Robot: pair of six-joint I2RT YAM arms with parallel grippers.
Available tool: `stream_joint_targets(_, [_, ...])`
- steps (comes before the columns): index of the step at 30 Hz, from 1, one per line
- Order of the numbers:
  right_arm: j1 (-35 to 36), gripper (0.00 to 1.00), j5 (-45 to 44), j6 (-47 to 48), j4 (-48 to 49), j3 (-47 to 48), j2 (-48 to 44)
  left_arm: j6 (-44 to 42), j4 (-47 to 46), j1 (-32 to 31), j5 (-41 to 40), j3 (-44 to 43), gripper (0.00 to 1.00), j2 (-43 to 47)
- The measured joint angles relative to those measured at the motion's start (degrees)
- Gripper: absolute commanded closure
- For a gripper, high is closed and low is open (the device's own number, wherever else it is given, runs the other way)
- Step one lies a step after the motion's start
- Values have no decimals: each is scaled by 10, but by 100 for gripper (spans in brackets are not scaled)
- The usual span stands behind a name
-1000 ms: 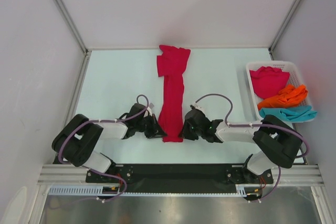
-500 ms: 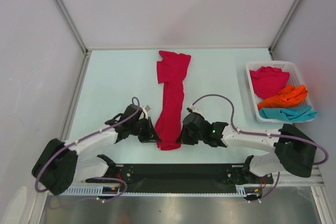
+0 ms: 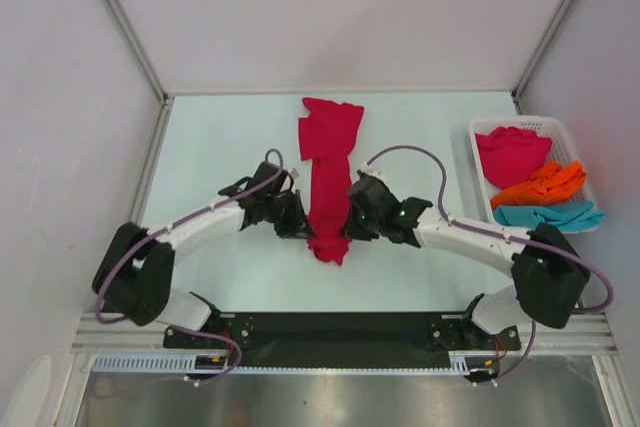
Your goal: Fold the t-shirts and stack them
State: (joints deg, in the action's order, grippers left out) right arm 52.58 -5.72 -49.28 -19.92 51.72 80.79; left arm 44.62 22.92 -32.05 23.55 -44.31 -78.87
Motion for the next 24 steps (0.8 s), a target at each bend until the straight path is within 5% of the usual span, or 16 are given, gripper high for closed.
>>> stream_joint_targets(8, [-38, 100, 12, 45, 1, 54, 59, -34, -11, 17, -3, -74, 100, -84])
stream_joint_targets(19, [-21, 100, 46, 50, 0, 54, 73, -10, -105, 12, 41, 95, 97, -3])
stream_joint_targets(24, [-21, 100, 47, 54, 0, 68, 93, -1, -123, 10, 40, 130, 33, 35])
